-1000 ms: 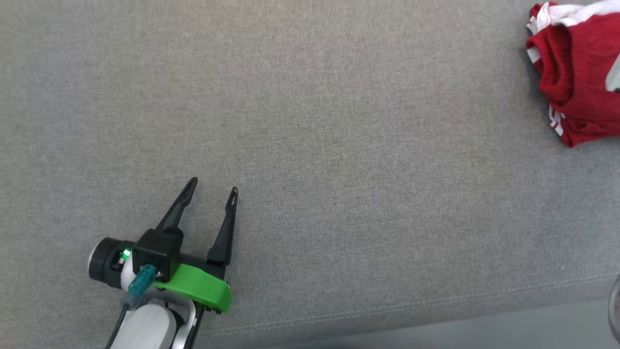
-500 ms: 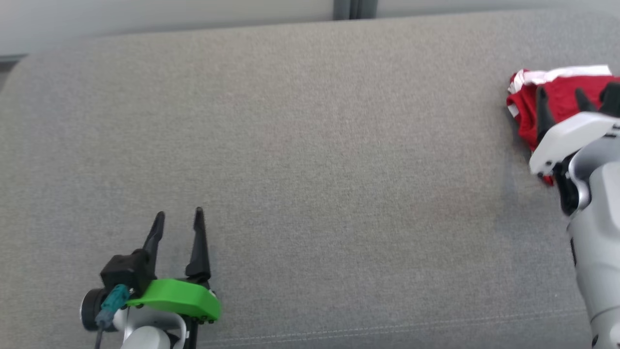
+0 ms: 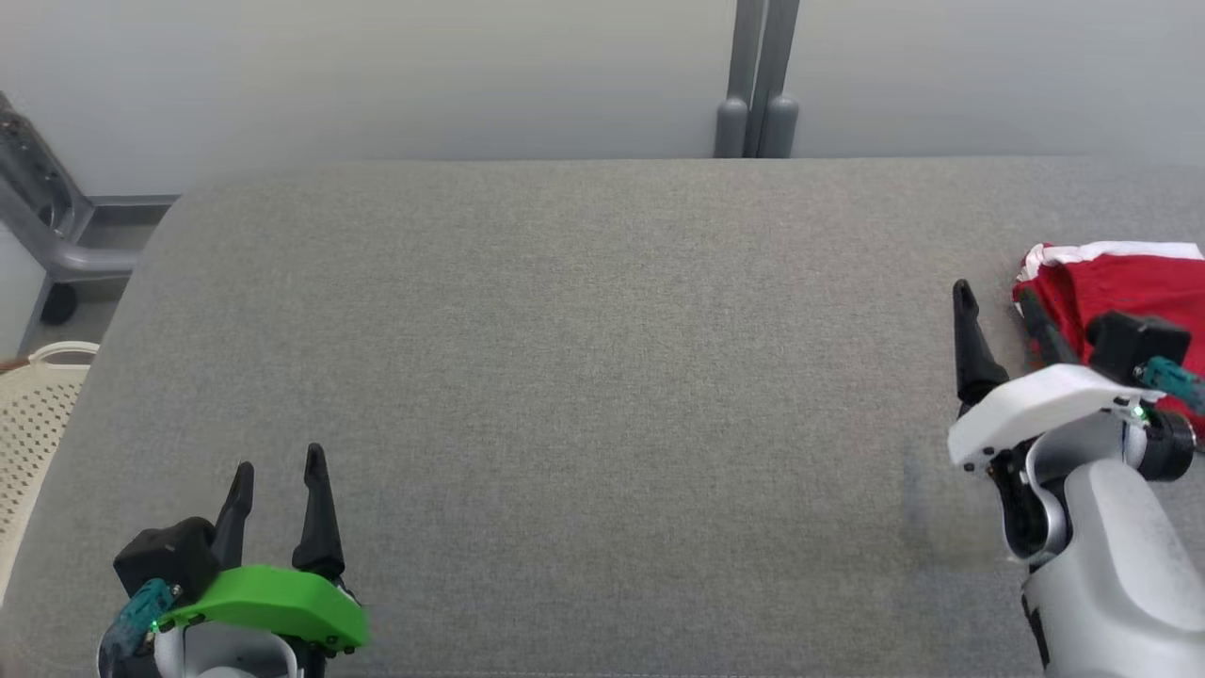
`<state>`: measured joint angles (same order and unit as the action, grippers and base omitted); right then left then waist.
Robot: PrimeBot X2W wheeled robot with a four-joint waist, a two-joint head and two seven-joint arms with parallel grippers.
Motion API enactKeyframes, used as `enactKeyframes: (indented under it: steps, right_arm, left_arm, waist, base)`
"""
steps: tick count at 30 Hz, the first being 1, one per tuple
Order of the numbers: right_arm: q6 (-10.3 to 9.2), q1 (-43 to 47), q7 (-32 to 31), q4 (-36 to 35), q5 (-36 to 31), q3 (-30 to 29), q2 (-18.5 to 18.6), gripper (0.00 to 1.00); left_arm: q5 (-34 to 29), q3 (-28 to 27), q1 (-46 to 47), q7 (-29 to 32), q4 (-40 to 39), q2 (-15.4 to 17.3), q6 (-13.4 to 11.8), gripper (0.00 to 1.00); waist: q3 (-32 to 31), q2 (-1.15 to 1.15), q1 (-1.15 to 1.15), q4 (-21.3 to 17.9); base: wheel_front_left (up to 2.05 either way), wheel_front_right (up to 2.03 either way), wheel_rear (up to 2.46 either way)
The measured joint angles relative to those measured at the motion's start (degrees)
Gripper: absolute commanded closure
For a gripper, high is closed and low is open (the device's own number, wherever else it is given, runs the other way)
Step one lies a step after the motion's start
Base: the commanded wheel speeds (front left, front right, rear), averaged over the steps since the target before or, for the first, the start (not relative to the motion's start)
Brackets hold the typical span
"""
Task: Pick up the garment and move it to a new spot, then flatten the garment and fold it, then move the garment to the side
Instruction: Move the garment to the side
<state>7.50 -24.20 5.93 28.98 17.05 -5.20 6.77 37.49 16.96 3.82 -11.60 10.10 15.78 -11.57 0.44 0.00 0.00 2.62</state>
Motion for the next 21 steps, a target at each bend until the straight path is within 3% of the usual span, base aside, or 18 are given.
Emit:
enactKeyframes:
  steps: [12, 21]
  right_arm:
    - [-0.01, 15.4, 0.3, -16.5, -2.9, 1.9, -3.8, 0.00]
    - [-0.01, 22.0, 2.3, -21.0, -5.3, 3.8, -3.9, 0.00]
  left_arm:
    - [-1.1, 0.9, -2.0, 0.6, 1.7, 3.6, 1.2, 0.00]
    - [-2.3, 1.5, -5.1, -1.2, 1.7, 4.3, 1.7, 0.00]
  waist:
    - [-2.6, 0.00, 0.00, 1.5]
    - [-3.4, 0.00, 0.00, 1.4]
  base:
    - [0.00, 0.00, 0.00]
    - [0.00, 0.00, 0.00]
